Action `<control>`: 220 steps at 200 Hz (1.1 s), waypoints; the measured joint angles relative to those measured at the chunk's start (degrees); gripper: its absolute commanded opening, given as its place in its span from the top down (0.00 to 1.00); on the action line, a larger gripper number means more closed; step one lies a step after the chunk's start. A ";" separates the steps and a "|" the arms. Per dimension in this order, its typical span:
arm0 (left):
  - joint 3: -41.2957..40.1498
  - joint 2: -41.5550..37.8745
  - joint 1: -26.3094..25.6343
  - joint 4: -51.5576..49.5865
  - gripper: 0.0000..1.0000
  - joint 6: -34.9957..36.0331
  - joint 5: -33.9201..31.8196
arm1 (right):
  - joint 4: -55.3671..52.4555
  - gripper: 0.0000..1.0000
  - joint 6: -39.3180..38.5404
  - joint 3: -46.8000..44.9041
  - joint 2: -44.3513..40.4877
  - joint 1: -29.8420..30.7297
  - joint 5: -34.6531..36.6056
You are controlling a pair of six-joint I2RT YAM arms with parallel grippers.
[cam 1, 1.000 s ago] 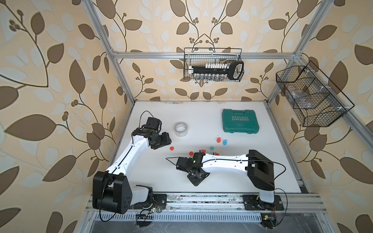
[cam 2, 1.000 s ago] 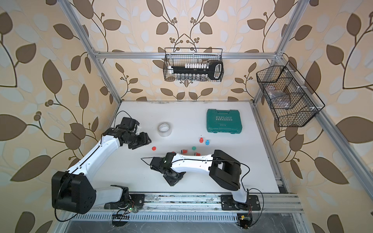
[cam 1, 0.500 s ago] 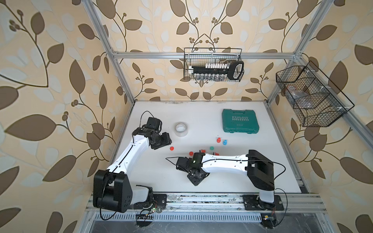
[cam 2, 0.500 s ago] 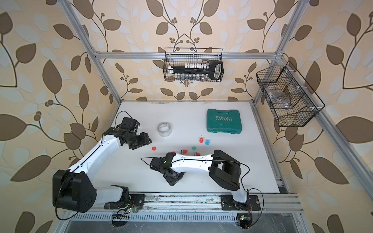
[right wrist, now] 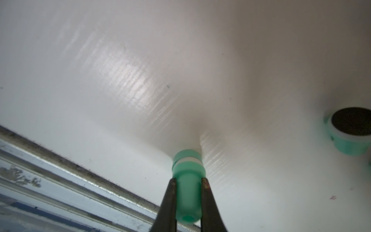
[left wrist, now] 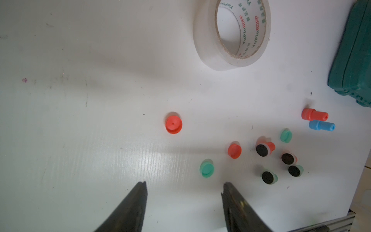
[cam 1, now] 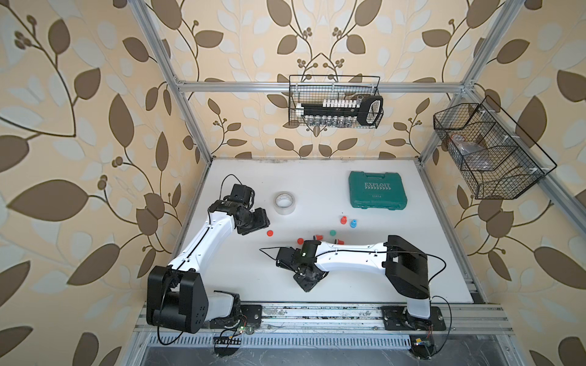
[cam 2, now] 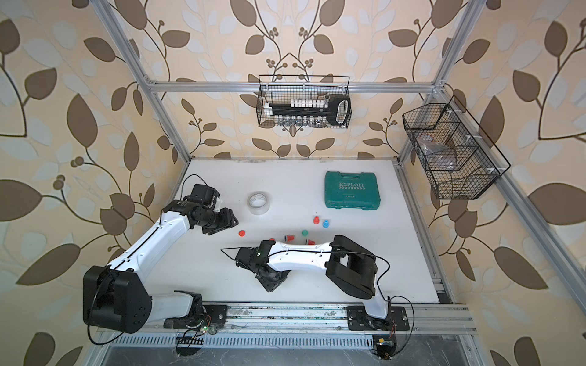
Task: Close the stamp cap
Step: Close the cover of the stamp.
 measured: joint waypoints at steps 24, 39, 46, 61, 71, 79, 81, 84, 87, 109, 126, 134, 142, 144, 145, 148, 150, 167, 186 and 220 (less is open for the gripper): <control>0.00 0.02 0.00 0.02 0.37 0.02 0.02 | 0.02 1.00 -0.04 0.00 0.00 0.00 0.00; 0.00 0.02 0.00 0.00 0.38 0.02 0.02 | 0.04 1.00 -0.04 0.00 0.00 0.00 0.00; 0.00 0.02 0.00 0.00 0.38 0.02 0.02 | 0.04 1.00 -0.04 0.00 0.00 0.00 0.00; 0.00 0.02 0.00 0.02 0.37 0.02 0.02 | 0.07 1.00 -0.02 0.00 0.02 0.00 -0.02; 0.00 0.04 0.00 0.02 0.37 0.02 0.02 | 0.09 1.00 0.00 0.00 0.00 0.00 -0.04; 0.00 0.02 0.00 0.00 0.37 0.02 0.02 | 0.13 1.00 0.02 0.00 0.00 0.00 -0.07; 0.00 0.04 0.00 0.00 0.37 0.02 0.02 | 0.17 1.00 0.02 0.00 0.00 0.00 -0.09; 0.00 0.04 0.00 0.02 0.38 0.02 0.02 | 0.22 1.00 0.02 0.00 0.00 0.02 -0.15; 0.00 0.04 0.00 0.00 0.37 0.02 0.02 | 0.26 1.00 0.02 0.00 0.00 0.00 -0.24; 0.00 0.04 0.00 0.00 0.37 0.02 0.02 | 0.76 1.00 0.04 -0.02 0.00 0.00 -0.68; 0.00 0.04 0.00 0.02 0.37 0.02 0.02 | 1.18 1.00 0.07 -0.09 0.00 0.00 -1.11; 0.00 0.04 0.00 0.00 0.37 0.02 0.02 | 1.36 1.00 0.07 -0.20 0.00 0.00 -1.20; 0.00 0.04 0.00 0.00 0.37 0.02 0.04 | 1.53 1.00 0.09 -0.35 0.00 0.00 -1.42; 0.00 0.04 0.00 0.00 0.37 0.02 0.04 | 1.55 1.00 0.09 -0.37 0.00 0.00 -1.44; 0.00 0.04 0.00 0.00 0.37 0.02 0.04 | 1.55 1.00 0.09 -0.42 0.00 0.00 -1.49; 0.00 0.04 0.00 0.00 0.38 0.02 0.04 | 1.60 1.00 0.09 -0.46 0.00 0.00 -1.53; 0.00 0.04 0.00 0.02 0.37 0.02 0.04 | 1.62 1.00 0.09 -0.50 0.00 0.00 -1.57; 0.00 0.15 0.00 0.00 0.37 0.02 0.11 | 1.68 1.00 0.11 -0.66 0.00 0.00 -1.68; 0.00 0.55 0.00 0.00 0.37 0.02 0.39 | 1.79 1.00 0.26 -0.76 0.00 0.00 -1.81; 0.00 0.79 0.00 0.00 0.37 0.02 1.03 | 2.45 1.00 0.50 -1.25 -0.07 -0.02 -1.99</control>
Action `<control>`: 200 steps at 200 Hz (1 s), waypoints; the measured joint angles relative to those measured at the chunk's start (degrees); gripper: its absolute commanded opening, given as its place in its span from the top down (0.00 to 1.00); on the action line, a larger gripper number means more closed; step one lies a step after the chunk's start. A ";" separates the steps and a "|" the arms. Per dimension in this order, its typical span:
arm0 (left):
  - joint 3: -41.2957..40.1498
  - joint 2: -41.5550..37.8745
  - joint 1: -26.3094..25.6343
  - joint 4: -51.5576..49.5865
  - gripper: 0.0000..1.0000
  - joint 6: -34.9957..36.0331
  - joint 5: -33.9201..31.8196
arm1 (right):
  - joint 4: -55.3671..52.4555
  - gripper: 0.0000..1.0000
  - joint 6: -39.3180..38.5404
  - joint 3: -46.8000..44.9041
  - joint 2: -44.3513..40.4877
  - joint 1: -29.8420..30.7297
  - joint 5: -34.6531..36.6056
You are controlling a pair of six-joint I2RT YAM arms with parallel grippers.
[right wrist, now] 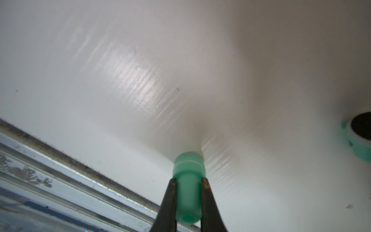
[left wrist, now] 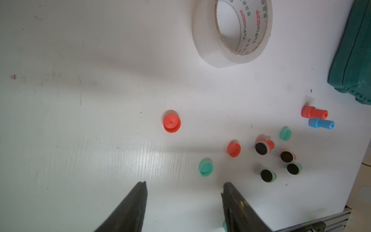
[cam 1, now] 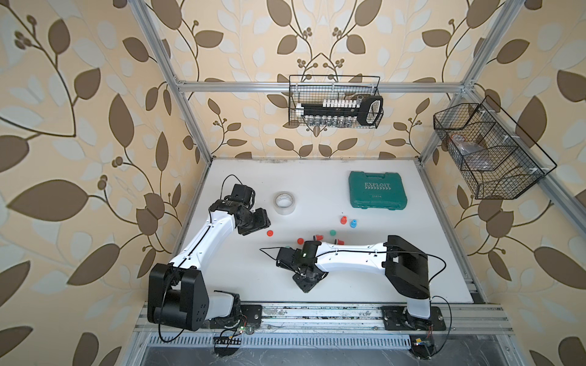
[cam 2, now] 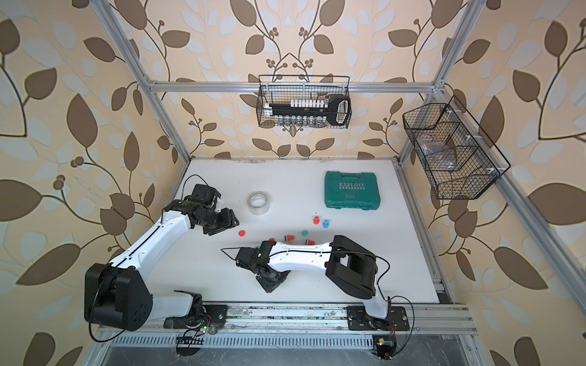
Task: Close the stamp cap
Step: Close the cover of the stamp.
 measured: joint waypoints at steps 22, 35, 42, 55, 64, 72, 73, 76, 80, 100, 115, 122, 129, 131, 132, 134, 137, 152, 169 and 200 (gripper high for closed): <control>0.00 0.00 0.00 0.00 0.37 0.00 0.02 | 1.01 1.00 0.09 -0.87 -0.39 -0.22 -0.46; 0.00 0.00 0.00 0.00 0.38 0.00 0.02 | 1.66 1.00 0.20 -1.42 -0.63 -0.37 -0.92; 0.00 0.00 0.00 0.00 0.37 0.00 0.02 | 1.99 1.00 0.24 -1.68 -0.72 -0.48 -1.20; 0.00 0.00 0.00 0.00 0.38 0.00 0.04 | 2.29 1.00 0.28 -1.95 -0.72 -0.63 -1.68; 0.00 0.00 0.00 0.00 0.37 0.00 0.04 | 2.67 1.00 0.42 -2.16 -0.72 -0.72 -2.12; 0.00 0.00 0.00 0.00 0.37 0.00 0.04 | 3.04 1.00 0.48 -2.40 -0.70 -0.74 -2.40; 0.00 0.00 0.00 0.00 0.37 0.00 0.04 | 3.08 1.00 0.52 -2.45 -0.70 -0.74 -2.45; 0.00 0.00 0.00 0.00 0.37 0.00 0.04 | 3.17 1.00 0.61 -2.49 -0.70 -0.74 -2.56; 0.00 0.02 0.00 0.00 0.37 0.00 0.02 | 3.28 1.00 0.66 -2.54 -0.70 -0.74 -2.64; 0.00 0.11 0.00 0.00 0.37 0.00 0.04 | 3.58 1.00 1.05 -2.58 -0.61 -0.74 -3.28; 0.00 0.22 0.00 0.00 0.37 0.00 0.04 | 3.65 1.00 1.25 -2.58 -0.55 -0.81 -3.52; 0.02 0.26 0.00 0.00 0.37 0.00 0.04 | 3.65 1.00 1.31 -2.58 -0.52 -0.85 -3.63; 0.02 0.33 0.00 0.00 0.37 0.00 0.04 | 3.65 1.00 1.40 -2.58 -0.48 -0.90 -3.74; 0.02 0.33 0.00 0.00 0.37 0.00 0.04 | 3.65 1.00 1.44 -2.58 -0.48 -0.90 -3.74; 0.02 0.33 0.00 0.00 0.37 0.00 0.04 | 3.63 1.00 1.49 -2.58 -0.46 -0.92 -3.76; 0.02 0.35 0.00 0.00 0.37 0.00 0.04 | 3.63 1.00 1.49 -2.58 -0.44 -0.92 -3.78; 0.02 0.37 0.00 0.00 0.37 0.00 0.04 | 3.65 1.00 1.53 -2.58 -0.44 -0.94 -3.78; 0.02 0.37 0.00 0.00 0.37 0.00 0.04 | 3.63 1.00 1.70 -2.58 -0.44 -0.98 -3.85; 0.02 0.37 0.00 0.00 0.37 0.00 0.04 | 3.63 1.00 1.88 -2.58 -0.39 -1.01 -3.82; 0.04 0.37 0.00 -0.02 0.37 0.00 0.04 | 3.61 1.00 2.25 -2.58 -0.31 -1.01 -3.82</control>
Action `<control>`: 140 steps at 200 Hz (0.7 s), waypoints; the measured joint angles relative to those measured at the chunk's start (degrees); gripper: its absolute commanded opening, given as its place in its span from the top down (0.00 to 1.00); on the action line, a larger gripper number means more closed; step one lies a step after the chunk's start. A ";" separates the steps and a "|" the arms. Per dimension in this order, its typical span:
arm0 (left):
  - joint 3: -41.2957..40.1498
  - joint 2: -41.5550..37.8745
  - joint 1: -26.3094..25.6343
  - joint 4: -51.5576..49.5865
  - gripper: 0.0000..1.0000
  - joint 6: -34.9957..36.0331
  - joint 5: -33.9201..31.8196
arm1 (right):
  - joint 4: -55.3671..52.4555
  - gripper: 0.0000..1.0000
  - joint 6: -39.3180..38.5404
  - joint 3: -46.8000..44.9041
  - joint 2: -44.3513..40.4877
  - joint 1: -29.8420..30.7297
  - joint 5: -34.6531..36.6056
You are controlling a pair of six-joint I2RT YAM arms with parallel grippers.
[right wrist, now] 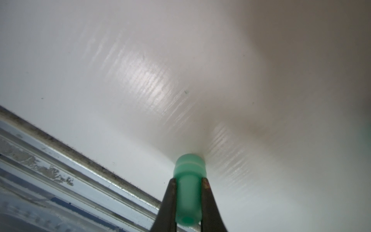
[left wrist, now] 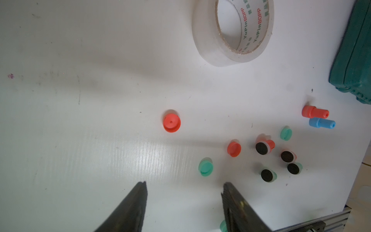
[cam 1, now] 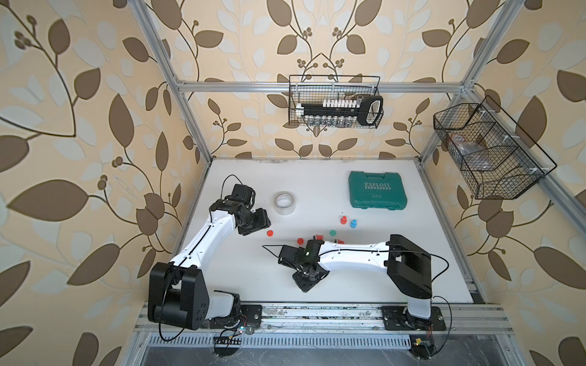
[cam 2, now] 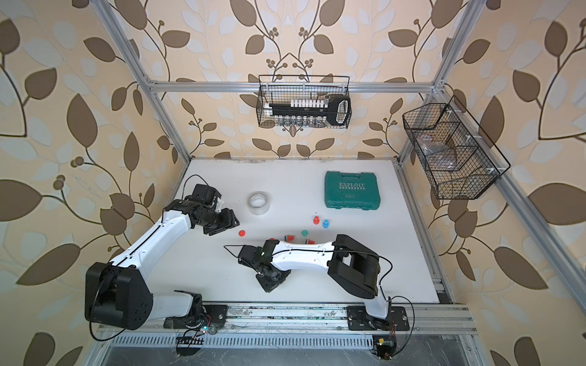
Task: Close the stamp cap
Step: Close the cover of the stamp.
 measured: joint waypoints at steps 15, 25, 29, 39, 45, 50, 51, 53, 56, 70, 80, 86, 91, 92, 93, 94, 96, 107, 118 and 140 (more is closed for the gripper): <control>0.07 0.00 0.00 0.00 0.37 0.00 0.00 | 0.02 1.00 0.17 0.00 0.02 0.00 0.00; 0.07 0.00 0.00 -0.02 0.37 0.00 0.00 | 0.00 1.00 0.31 0.00 0.04 0.00 0.02; 0.07 0.00 0.00 0.00 0.37 0.00 0.00 | 0.02 1.00 0.33 0.00 0.04 0.00 0.02; 0.07 0.00 0.00 -0.02 0.37 0.00 0.00 | 0.00 1.00 0.35 0.00 0.09 0.00 0.02; 0.07 0.00 0.00 0.00 0.37 0.00 0.00 | 0.02 1.00 0.35 0.00 0.09 0.00 0.02; 0.07 0.00 0.00 0.00 0.37 0.00 0.00 | 0.00 1.00 0.35 0.00 0.09 0.00 0.02; 0.07 0.00 0.00 0.00 0.38 0.00 0.00 | 0.00 1.00 0.35 0.00 0.09 0.00 0.02; 0.07 0.00 0.00 0.00 0.37 0.00 0.00 | 0.02 1.00 0.35 0.00 0.09 0.00 0.02; 0.07 0.00 0.00 -0.02 0.37 0.00 0.00 | 0.02 1.00 0.35 0.00 0.09 0.00 0.02; 0.07 0.00 0.00 -0.02 0.37 0.00 0.00 | 0.02 1.00 0.37 0.00 0.11 0.00 0.00; 0.07 0.00 0.00 -0.02 0.37 0.00 0.00 | 0.02 1.00 0.42 0.00 0.13 0.00 0.00; 0.07 0.00 0.00 -0.02 0.37 0.00 0.00 | 0.02 1.00 0.48 0.00 0.13 0.00 0.00; 0.07 0.00 0.00 -0.02 0.37 0.00 0.00 | 0.02 1.00 0.52 0.00 0.13 0.00 0.00; 0.07 0.00 0.00 -0.02 0.37 0.00 0.00 | 0.02 1.00 0.52 0.00 0.13 0.00 0.00; 0.07 0.00 0.00 -0.02 0.37 0.00 0.00 | 0.02 1.00 0.52 0.00 0.13 0.00 0.02; 0.07 0.00 0.00 -0.02 0.37 0.00 0.00 | 0.02 1.00 0.52 0.00 0.13 0.00 0.00; 0.07 0.00 0.00 -0.02 0.37 0.00 0.00 | 0.02 1.00 0.52 0.00 0.13 0.00 0.00; 0.07 0.00 0.00 -0.02 0.37 0.00 0.00 | 0.02 1.00 0.55 0.00 0.13 0.00 0.00; 0.07 0.00 0.00 -0.02 0.37 0.00 0.00 | 0.02 1.00 0.55 0.00 0.15 0.00 0.00; 0.07 0.00 0.00 -0.02 0.37 0.00 0.00 | 0.02 1.00 0.57 0.00 0.17 0.00 0.00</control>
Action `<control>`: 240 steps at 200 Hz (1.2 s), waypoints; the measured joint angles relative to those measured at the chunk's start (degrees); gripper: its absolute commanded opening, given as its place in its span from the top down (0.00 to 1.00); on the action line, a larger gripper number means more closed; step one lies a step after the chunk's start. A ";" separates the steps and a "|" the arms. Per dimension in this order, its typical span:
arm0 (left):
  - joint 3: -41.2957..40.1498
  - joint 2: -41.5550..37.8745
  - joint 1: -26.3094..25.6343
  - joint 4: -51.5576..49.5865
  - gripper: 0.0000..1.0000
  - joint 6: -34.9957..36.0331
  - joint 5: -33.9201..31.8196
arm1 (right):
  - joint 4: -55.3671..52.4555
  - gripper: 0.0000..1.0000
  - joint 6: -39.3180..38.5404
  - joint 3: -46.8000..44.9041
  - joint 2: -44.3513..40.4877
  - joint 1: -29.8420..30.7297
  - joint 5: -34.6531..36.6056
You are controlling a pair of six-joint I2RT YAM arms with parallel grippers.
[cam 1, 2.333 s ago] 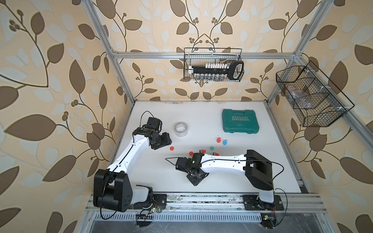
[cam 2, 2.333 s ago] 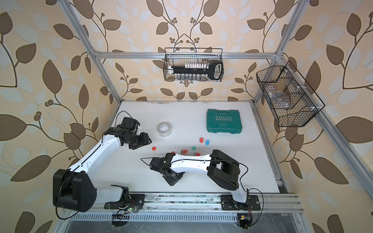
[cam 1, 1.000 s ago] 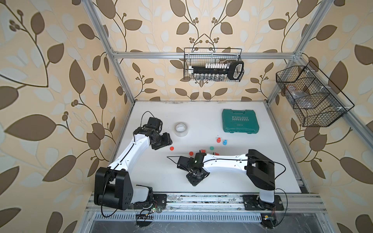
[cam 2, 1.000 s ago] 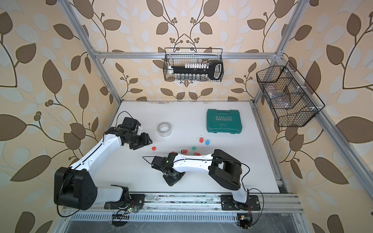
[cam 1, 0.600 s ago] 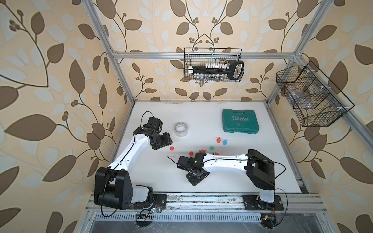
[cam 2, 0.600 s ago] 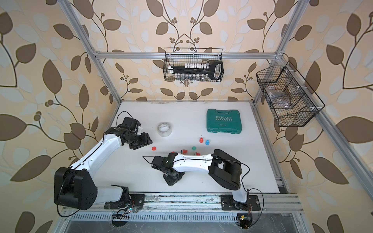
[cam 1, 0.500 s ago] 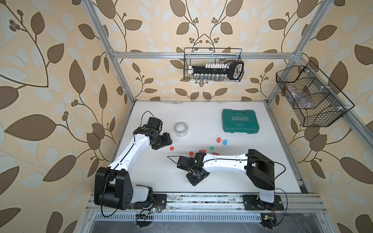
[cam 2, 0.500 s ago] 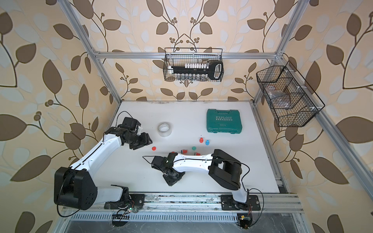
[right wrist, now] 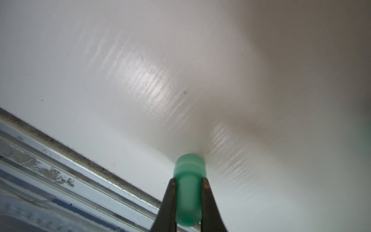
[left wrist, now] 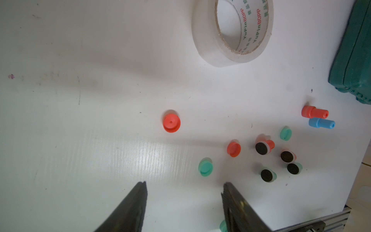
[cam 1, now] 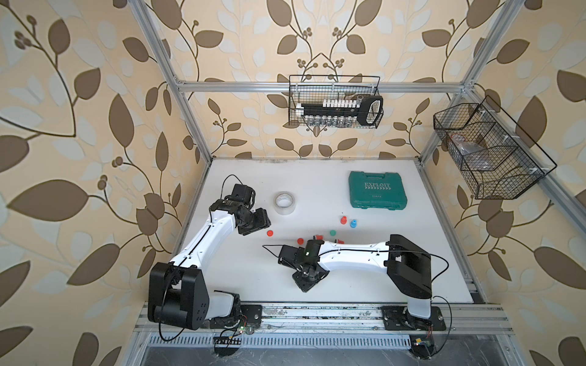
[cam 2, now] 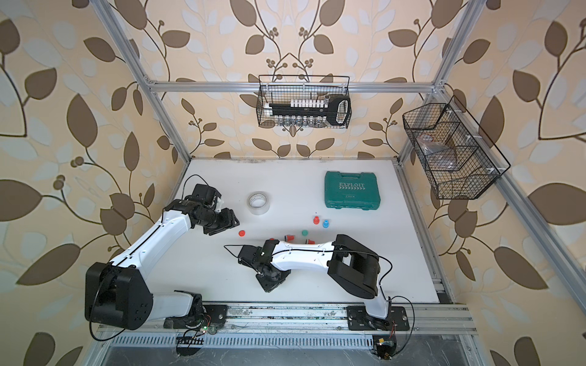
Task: Close the stamp cap
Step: Close the cover of the stamp.
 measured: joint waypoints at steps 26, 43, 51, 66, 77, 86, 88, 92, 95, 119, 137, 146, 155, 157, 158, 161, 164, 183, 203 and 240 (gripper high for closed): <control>0.00 0.00 0.00 0.00 0.37 0.00 0.00 | 0.00 1.00 0.17 0.00 0.00 0.00 0.00; 0.00 0.00 0.00 0.00 0.37 0.00 0.00 | 0.00 1.00 0.17 0.00 0.02 0.00 0.00; 0.00 0.00 0.00 0.00 0.37 0.00 0.00 | 0.00 1.00 0.20 0.00 0.02 0.00 0.00; 0.00 0.00 0.00 -0.02 0.37 0.00 0.00 | 0.00 1.00 0.20 0.00 0.02 0.00 0.00; 0.00 0.00 0.00 -0.02 0.37 0.00 0.00 | 0.00 1.00 0.20 0.00 0.04 0.00 0.00; 0.00 0.00 0.00 -0.02 0.37 0.00 0.00 | -0.02 1.00 0.20 0.00 0.09 0.00 -0.02; 0.00 0.00 0.00 -0.02 0.37 0.00 0.00 | 0.00 1.00 0.20 0.00 0.09 0.00 0.00; 0.00 0.00 0.00 -0.02 0.37 0.00 0.00 | 0.00 1.00 0.20 0.00 0.09 0.00 0.00; 0.00 0.00 0.00 -0.02 0.37 0.00 0.00 | 0.00 1.00 0.20 0.00 0.09 0.00 0.00; 0.00 0.00 0.00 -0.02 0.37 0.00 0.00 | -0.02 1.00 0.20 0.02 0.09 0.00 0.00; 0.00 0.00 0.00 -0.02 0.37 0.02 0.00 | 0.00 1.00 0.17 0.00 -0.15 -0.28 -0.15; 0.00 0.00 0.00 -0.02 0.37 0.00 0.00 | 0.17 1.00 0.17 -0.24 -0.46 -0.66 -0.50; 0.00 0.00 0.00 -0.04 0.37 0.02 0.00 | 0.94 1.00 0.17 -1.14 -1.25 -1.31 -1.38; 0.00 0.00 0.00 -0.04 0.37 0.00 0.00 | 1.07 1.00 0.17 -1.42 -1.40 -1.46 -1.62; 0.00 0.00 0.00 -0.04 0.37 0.00 0.00 | 1.16 1.00 0.17 -1.51 -1.46 -1.51 -1.70; 0.00 0.00 0.00 -0.04 0.37 0.00 0.00 | 1.46 1.00 0.17 -1.88 -1.86 -1.81 -1.97; 0.00 0.00 0.00 -0.04 0.37 0.02 0.00 | 1.81 1.00 0.15 -2.27 -2.10 -1.99 -2.21; 0.00 0.00 0.00 -0.09 0.37 0.02 0.00 | 2.54 1.00 -0.11 -4.81 -4.31 -4.42 -2.69; 0.00 0.00 0.00 -0.20 0.37 0.00 0.02 | 2.47 1.00 -0.79 -7.76 -6.71 -8.02 -2.67; 0.00 0.00 0.00 -0.24 0.37 0.02 0.04 | -0.42 1.00 -2.69 -12.66 -11.19 -14.51 -1.40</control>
